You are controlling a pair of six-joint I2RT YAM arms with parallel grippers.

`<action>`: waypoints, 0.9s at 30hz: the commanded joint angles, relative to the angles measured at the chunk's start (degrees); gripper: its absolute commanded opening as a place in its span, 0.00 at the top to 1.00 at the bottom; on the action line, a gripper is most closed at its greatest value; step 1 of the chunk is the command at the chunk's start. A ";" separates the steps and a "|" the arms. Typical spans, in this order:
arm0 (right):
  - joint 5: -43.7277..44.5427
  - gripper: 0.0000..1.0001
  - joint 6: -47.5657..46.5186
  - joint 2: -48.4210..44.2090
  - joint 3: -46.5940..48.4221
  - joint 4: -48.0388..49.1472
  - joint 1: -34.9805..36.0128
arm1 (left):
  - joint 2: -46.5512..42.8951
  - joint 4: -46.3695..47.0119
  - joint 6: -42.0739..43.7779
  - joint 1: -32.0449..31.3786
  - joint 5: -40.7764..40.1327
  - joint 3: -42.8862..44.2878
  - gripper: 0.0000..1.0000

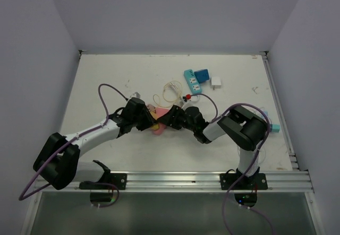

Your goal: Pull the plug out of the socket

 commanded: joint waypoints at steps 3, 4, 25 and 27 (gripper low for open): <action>1.00 0.49 0.18 1.62 1.35 5.08 0.42 | 1.07 2.19 -2.90 -1.09 2.25 0.70 0.70; 1.00 0.53 0.18 1.62 1.26 5.17 0.42 | 0.89 2.37 -3.16 -1.09 2.25 0.35 0.70; 9.78 1.00 -14.93 -20.00 1.25 -21.44 0.42 | -5.26 8.43 -8.87 -1.44 3.39 -4.40 0.12; 11.72 1.00 -16.69 -22.54 1.87 -25.30 0.42 | -4.91 10.19 -9.22 -2.05 4.44 -4.75 0.12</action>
